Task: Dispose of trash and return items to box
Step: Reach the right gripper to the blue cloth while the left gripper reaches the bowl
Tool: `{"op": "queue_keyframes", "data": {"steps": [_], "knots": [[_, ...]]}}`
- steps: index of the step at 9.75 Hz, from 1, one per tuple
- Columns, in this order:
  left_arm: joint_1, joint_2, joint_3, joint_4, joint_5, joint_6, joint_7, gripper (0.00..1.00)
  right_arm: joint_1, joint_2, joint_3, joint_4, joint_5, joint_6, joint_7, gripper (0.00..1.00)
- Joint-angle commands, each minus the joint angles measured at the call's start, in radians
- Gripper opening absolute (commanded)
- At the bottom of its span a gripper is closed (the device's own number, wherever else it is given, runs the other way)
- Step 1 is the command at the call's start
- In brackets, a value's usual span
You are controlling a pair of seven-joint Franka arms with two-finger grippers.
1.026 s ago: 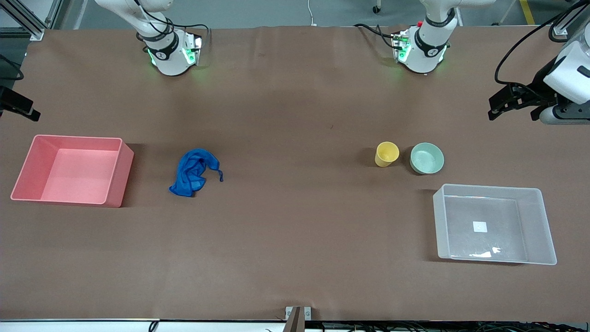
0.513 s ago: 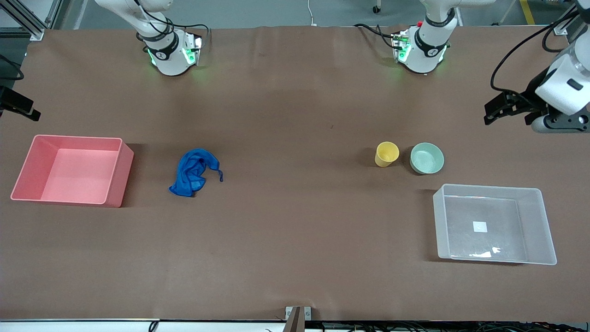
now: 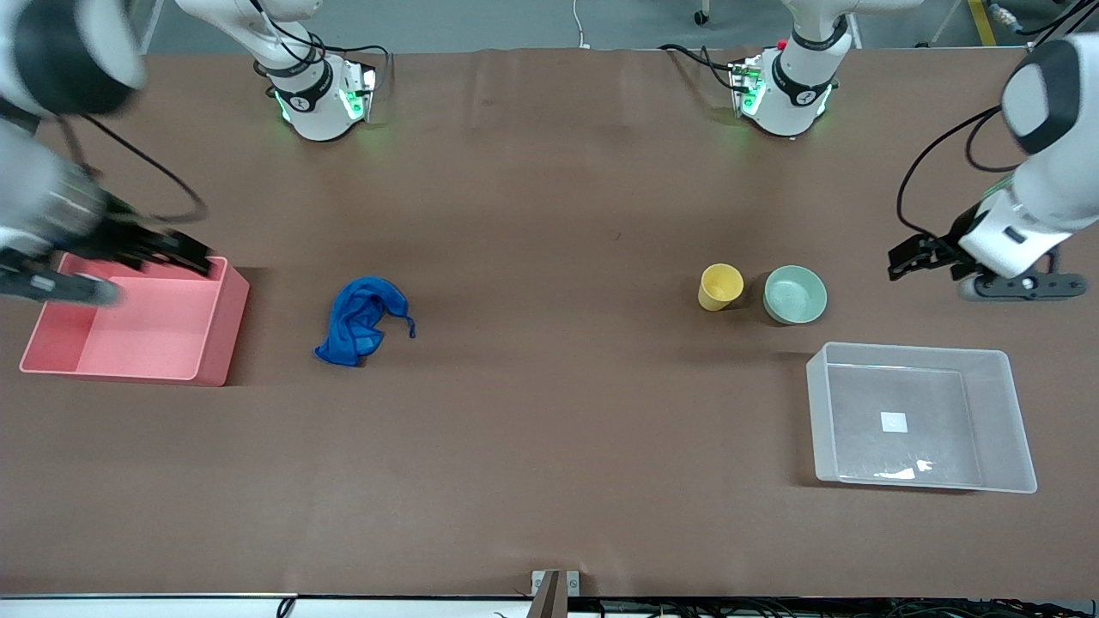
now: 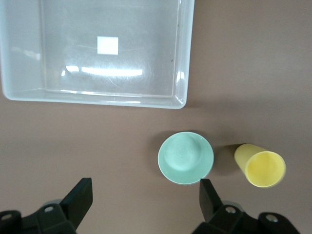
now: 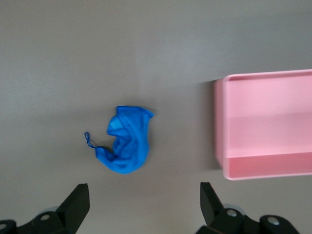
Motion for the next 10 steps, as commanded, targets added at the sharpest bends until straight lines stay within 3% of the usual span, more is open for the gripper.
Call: {"op": "queue_keyframes", "data": {"steps": [1, 3, 6, 7, 8, 9, 10], "knots": [[-0.005, -0.014, 0.006, -0.261, 0.009, 0.248, 0.022, 0.97, -0.002, 0.046, 0.018, -0.195, -0.007, 0.243, 0.029, 1.00], [-0.005, 0.088, 0.006, -0.350, 0.009, 0.456, 0.037, 0.97, 0.001, 0.144, 0.016, -0.351, -0.013, 0.509, 0.029, 1.00], [-0.007, 0.229, 0.004, -0.375, 0.009, 0.570, 0.039, 0.90, 0.002, 0.328, 0.016, -0.361, -0.013, 0.686, 0.031, 1.00], [-0.007, 0.262, 0.004, -0.380, 0.009, 0.599, 0.039, 0.85, 0.004, 0.345, 0.018, -0.378, -0.013, 0.712, 0.031, 1.00], [-0.007, 0.280, 0.003, -0.381, 0.011, 0.621, 0.039, 0.73, 0.015, 0.347, 0.018, -0.389, -0.013, 0.717, 0.037, 1.00], [-0.007, 0.286, 0.003, -0.378, 0.011, 0.625, 0.037, 0.57, 0.015, 0.349, 0.018, -0.390, -0.013, 0.716, 0.043, 0.91], [-0.007, 0.296, 0.001, -0.372, 0.012, 0.631, 0.037, 0.36, 0.018, 0.349, 0.018, -0.392, -0.013, 0.705, 0.044, 0.52]]}}
